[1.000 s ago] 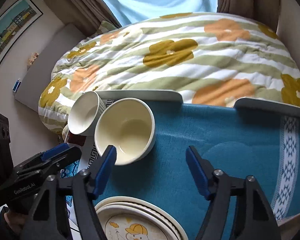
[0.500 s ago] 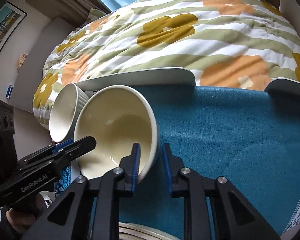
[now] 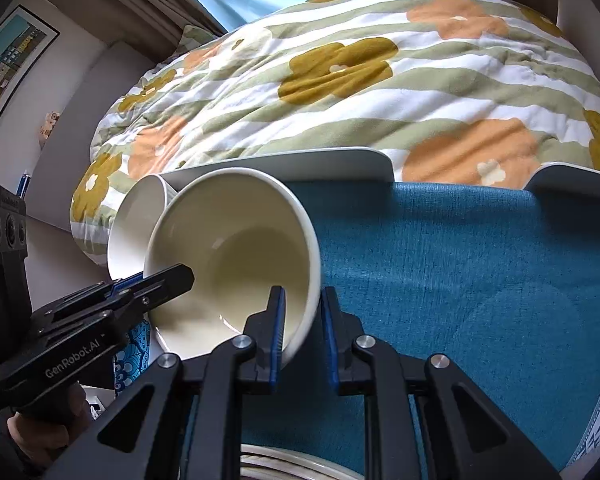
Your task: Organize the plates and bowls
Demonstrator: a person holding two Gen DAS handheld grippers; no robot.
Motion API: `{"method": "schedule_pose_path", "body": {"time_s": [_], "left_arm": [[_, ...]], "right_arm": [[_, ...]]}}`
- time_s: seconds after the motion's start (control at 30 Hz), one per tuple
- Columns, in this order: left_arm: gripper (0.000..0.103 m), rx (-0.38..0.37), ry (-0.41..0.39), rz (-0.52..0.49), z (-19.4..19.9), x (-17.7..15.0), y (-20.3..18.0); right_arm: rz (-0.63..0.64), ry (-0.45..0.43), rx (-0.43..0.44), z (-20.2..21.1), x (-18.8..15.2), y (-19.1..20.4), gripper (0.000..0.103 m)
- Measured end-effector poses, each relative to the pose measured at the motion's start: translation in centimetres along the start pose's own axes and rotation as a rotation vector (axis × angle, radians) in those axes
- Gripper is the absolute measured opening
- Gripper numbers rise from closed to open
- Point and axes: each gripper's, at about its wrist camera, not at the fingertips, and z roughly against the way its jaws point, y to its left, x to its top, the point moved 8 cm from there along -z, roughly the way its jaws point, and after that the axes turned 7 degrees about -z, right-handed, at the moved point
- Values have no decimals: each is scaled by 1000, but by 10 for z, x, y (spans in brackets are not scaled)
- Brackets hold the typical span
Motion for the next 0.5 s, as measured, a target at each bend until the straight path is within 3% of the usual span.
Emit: {"method": "schedule_pose_path", "body": {"time_s": [0.3,0.5], "left_arm": [[13,16,-71,-22,45,-4,-45],[13,33,-135,-32,85,-22,-110]], "right_arm": [[21,-98,41,64,-5,-3,17],[40,-164,77,128,-24,-26,17]]}}
